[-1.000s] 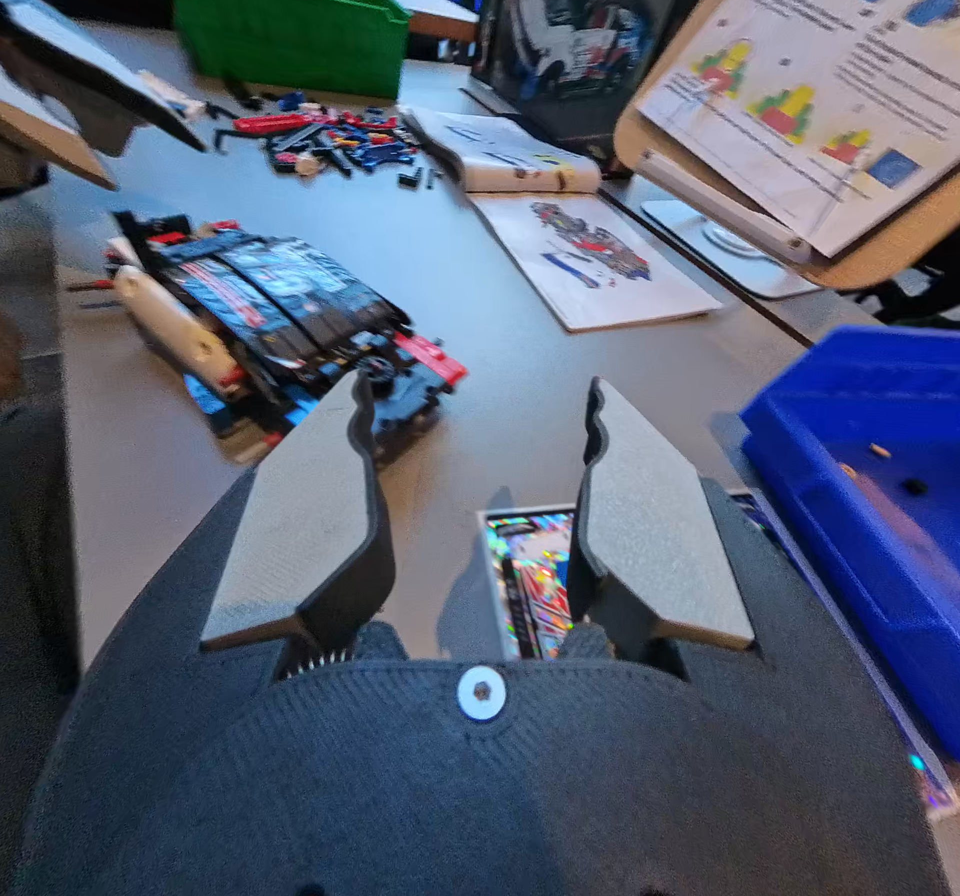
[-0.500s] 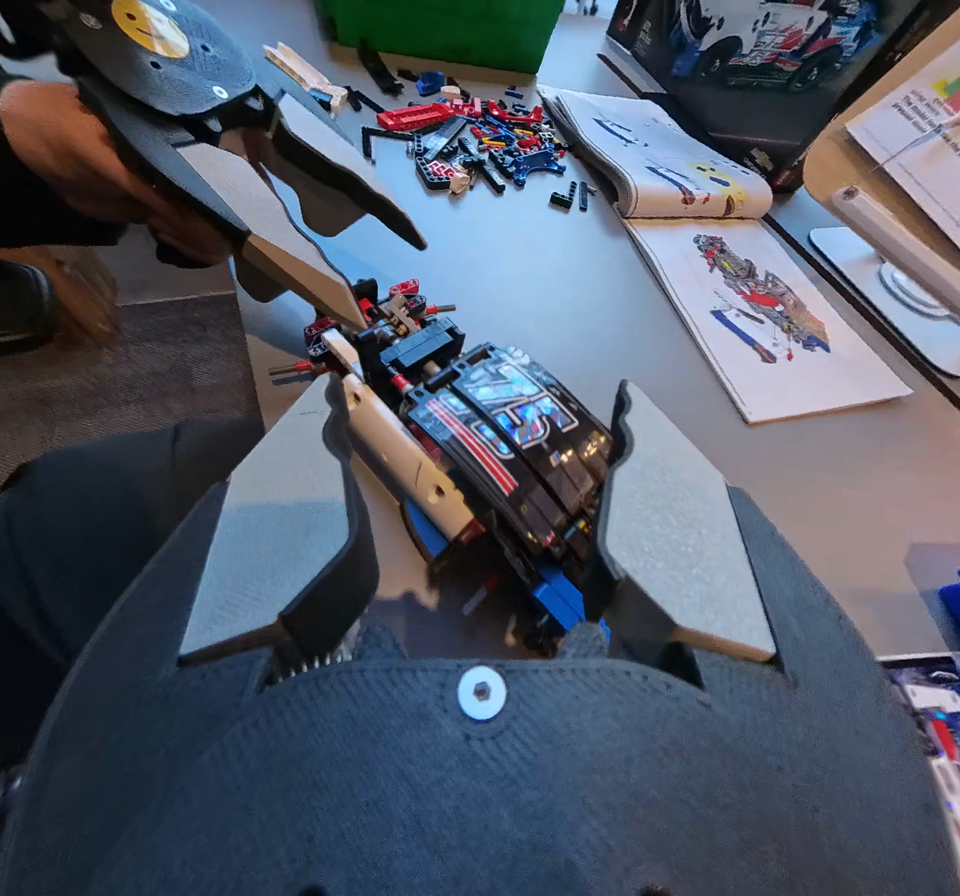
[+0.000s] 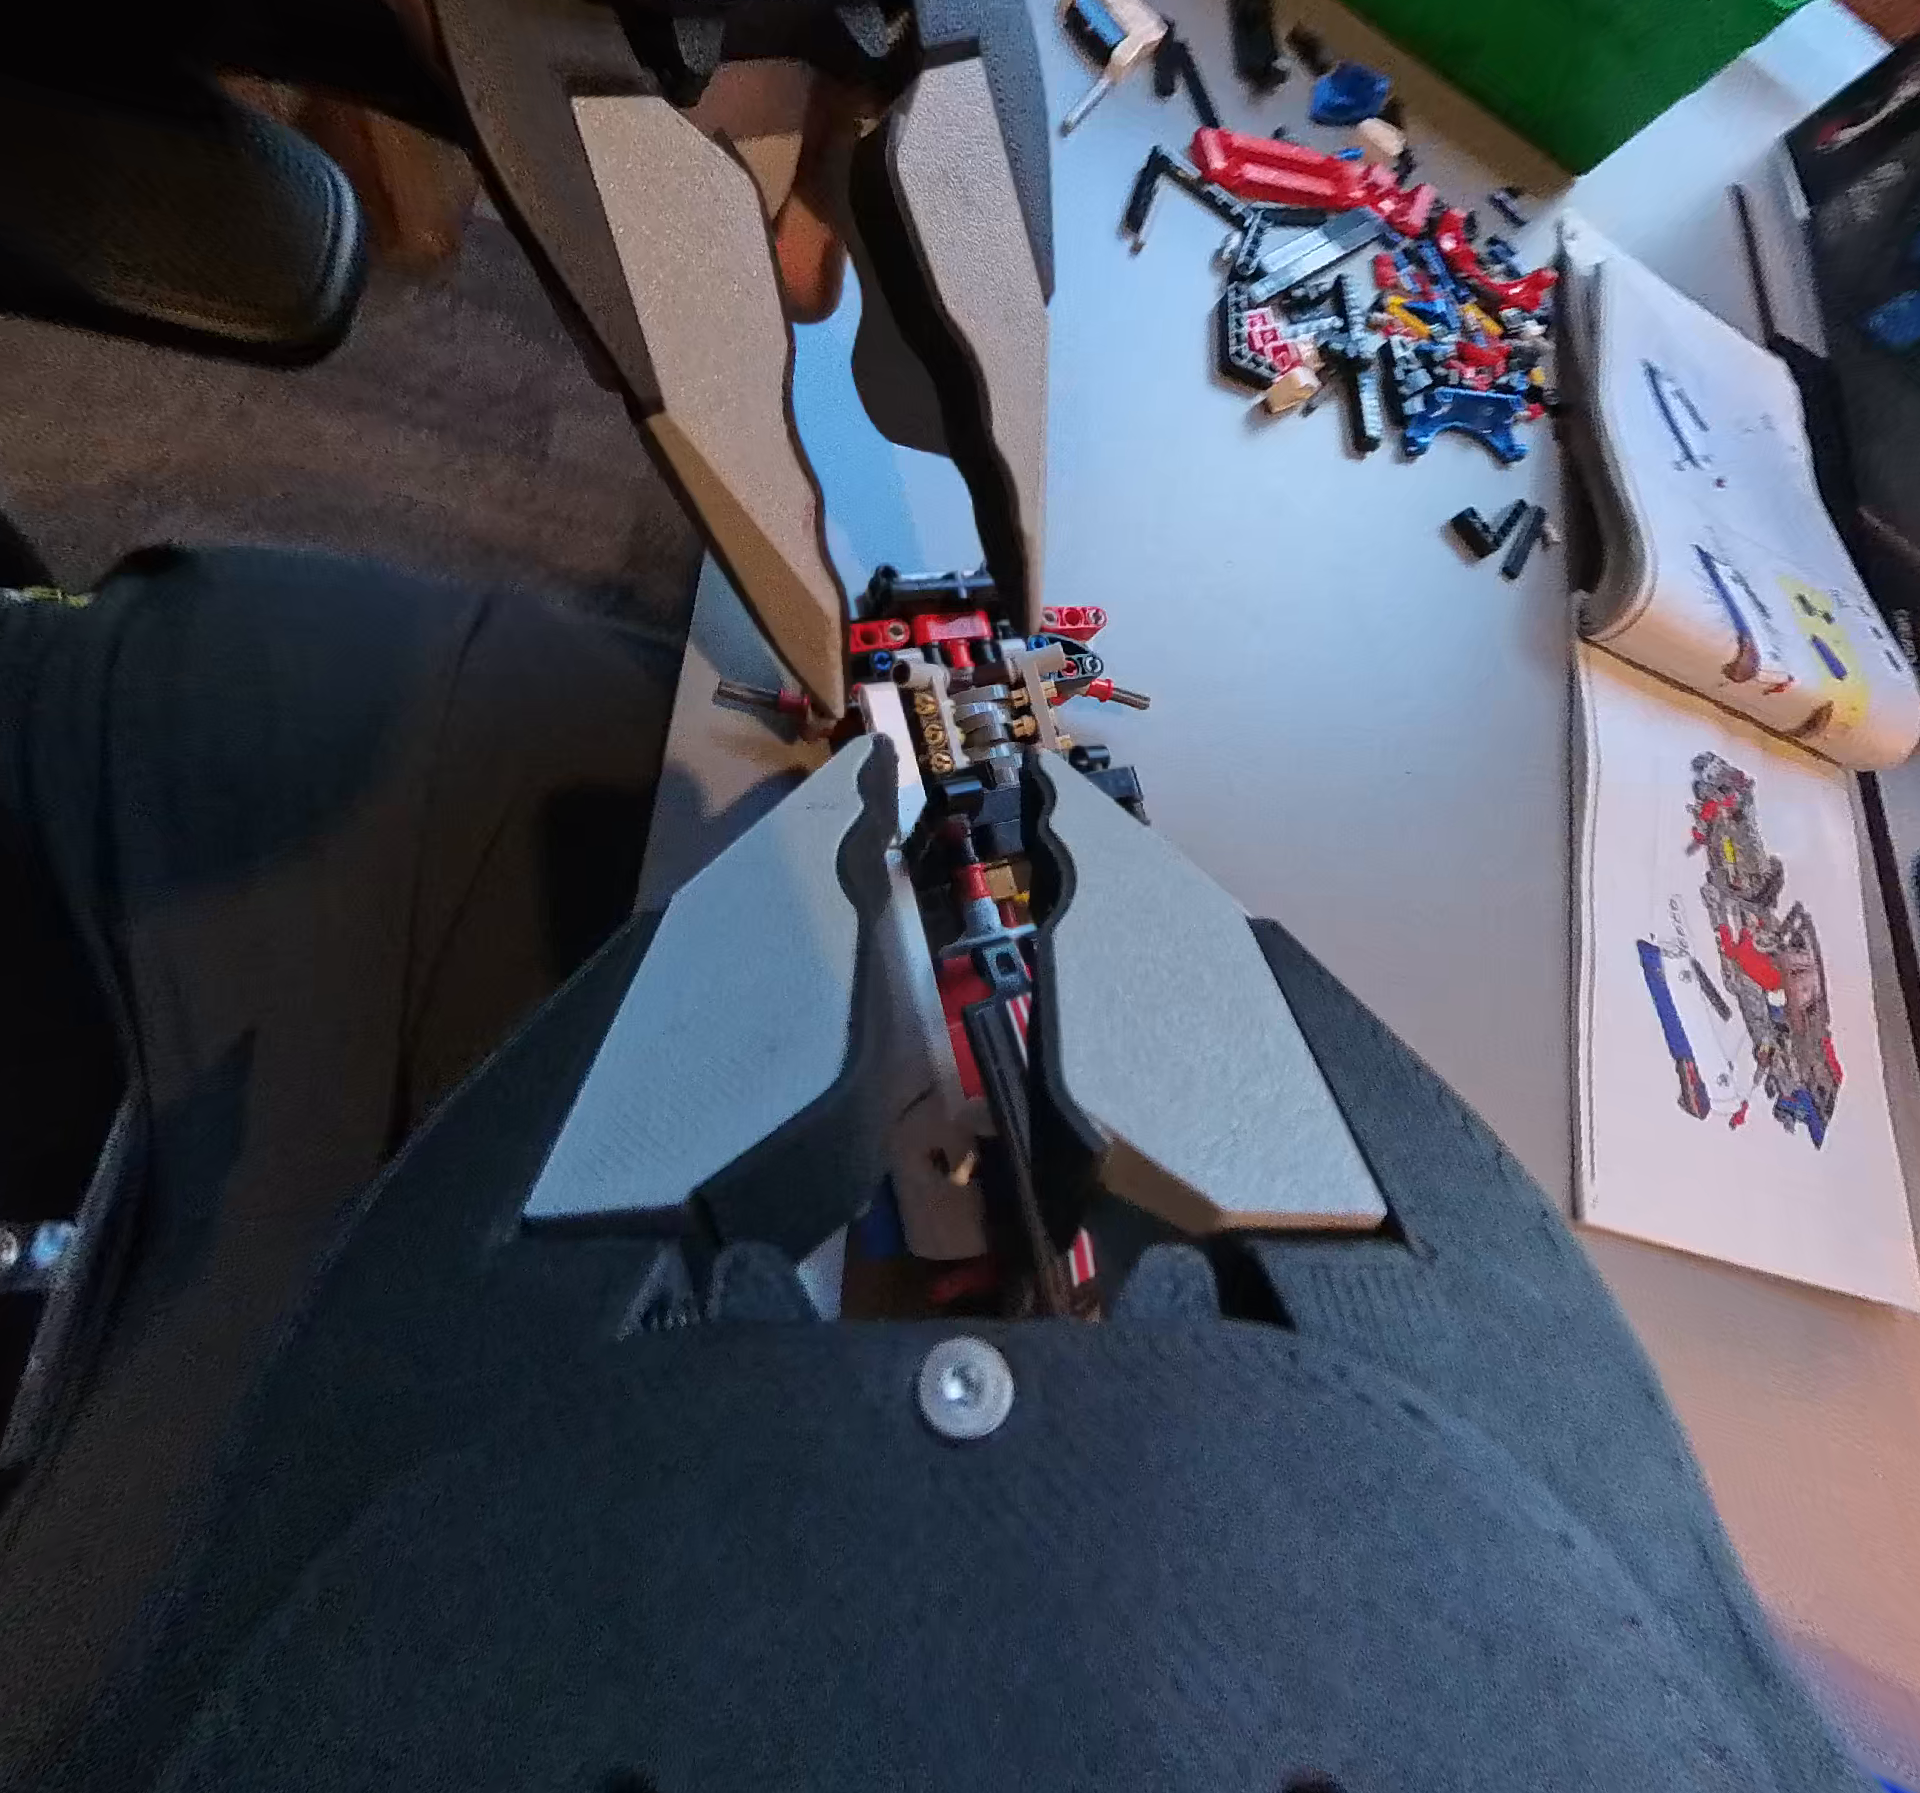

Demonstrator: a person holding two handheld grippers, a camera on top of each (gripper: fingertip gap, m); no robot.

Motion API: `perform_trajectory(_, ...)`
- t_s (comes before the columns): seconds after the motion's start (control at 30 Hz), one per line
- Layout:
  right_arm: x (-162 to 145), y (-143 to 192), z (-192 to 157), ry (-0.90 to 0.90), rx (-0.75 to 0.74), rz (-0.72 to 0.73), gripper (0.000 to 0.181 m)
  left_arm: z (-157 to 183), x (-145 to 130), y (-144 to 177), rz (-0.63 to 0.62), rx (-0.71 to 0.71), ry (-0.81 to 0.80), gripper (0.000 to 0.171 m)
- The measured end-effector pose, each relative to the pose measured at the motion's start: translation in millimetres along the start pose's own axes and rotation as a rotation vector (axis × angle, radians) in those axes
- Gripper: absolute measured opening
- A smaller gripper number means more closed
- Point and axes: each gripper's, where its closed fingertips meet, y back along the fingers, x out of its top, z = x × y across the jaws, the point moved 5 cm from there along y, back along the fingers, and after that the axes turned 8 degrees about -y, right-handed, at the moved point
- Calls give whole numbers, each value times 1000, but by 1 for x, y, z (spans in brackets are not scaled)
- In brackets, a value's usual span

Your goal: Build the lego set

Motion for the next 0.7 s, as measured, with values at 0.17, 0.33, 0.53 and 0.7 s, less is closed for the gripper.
perform_trajectory(0.17,-6,-9,2,79,26,-94,8,7,-6,-9,-43,-2,-67,21)
perform_trajectory(0.33,-13,-1,6,97,31,-124,8,11,-6,-11,-30,-22,-64,6)
perform_trajectory(0.53,-29,6,10,150,5,-220,8,12,-7,-10,-33,-26,-64,6)
perform_trajectory(0.7,-20,11,11,163,-34,-197,22,9,-5,-10,-43,9,-75,13)
